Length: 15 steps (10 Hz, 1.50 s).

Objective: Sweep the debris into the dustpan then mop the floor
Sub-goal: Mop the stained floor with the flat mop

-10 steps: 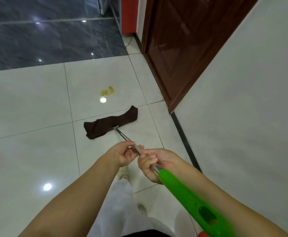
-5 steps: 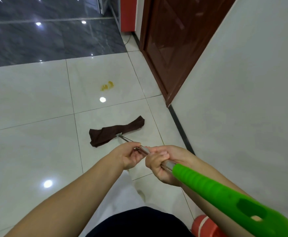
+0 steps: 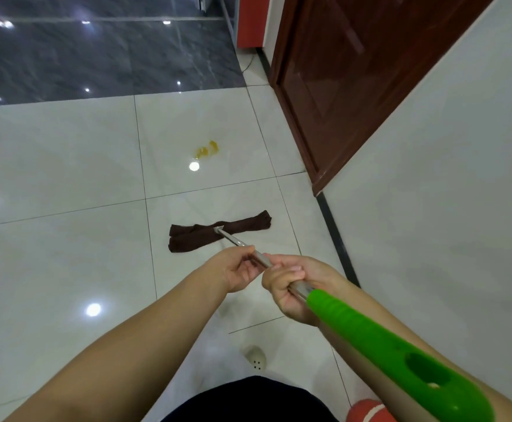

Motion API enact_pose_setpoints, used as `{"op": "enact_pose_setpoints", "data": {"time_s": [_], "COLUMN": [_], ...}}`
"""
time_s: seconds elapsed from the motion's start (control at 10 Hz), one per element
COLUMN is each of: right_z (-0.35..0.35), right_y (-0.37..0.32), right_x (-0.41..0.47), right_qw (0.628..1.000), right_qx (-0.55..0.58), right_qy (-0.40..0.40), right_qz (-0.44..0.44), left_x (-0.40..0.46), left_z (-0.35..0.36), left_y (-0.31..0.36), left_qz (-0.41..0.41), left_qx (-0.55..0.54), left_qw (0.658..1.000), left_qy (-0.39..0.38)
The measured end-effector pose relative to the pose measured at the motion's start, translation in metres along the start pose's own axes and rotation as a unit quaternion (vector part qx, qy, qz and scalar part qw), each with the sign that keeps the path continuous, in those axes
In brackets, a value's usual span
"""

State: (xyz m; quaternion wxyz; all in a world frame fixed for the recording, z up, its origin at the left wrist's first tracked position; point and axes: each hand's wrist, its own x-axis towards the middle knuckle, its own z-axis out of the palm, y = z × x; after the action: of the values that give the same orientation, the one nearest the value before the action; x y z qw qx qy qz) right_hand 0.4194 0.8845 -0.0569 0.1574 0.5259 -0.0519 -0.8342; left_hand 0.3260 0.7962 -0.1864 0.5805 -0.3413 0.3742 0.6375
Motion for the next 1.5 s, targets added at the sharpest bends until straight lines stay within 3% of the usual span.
{"op": "enact_pose_setpoints", "data": {"time_s": [0.2, 0.4, 0.5, 0.7, 1.0, 1.5], "right_z": [0.074, 0.151, 0.191, 0.256, 0.307, 0.357], "right_y": [-0.040, -0.058, -0.070, -0.104, -0.167, -0.352], "right_x": [0.022, 0.076, 0.097, 0.123, 0.146, 0.136], "right_qw": [1.000, 1.000, 1.000, 0.999, 0.997, 0.978], "right_qx": [-0.011, -0.009, 0.012, -0.001, -0.074, -0.203], "right_qy": [-0.006, -0.018, -0.016, 0.000, 0.028, 0.046], "right_qz": [0.019, -0.009, -0.023, -0.045, -0.027, 0.017], "left_x": [0.025, 0.041, 0.044, 0.056, 0.094, 0.190], "left_z": [0.023, 0.030, 0.035, 0.060, 0.099, 0.225], "left_y": [0.084, 0.178, 0.227, 0.300, 0.362, 0.420], "left_qz": [0.011, 0.025, 0.016, 0.029, -0.006, 0.043], "left_qx": [-0.011, 0.041, 0.101, 0.145, 0.049, -0.055], "left_qw": [1.000, 0.998, 0.995, 0.988, 0.997, 0.990], "left_qy": [0.013, 0.051, 0.018, 0.035, 0.055, 0.124]}}
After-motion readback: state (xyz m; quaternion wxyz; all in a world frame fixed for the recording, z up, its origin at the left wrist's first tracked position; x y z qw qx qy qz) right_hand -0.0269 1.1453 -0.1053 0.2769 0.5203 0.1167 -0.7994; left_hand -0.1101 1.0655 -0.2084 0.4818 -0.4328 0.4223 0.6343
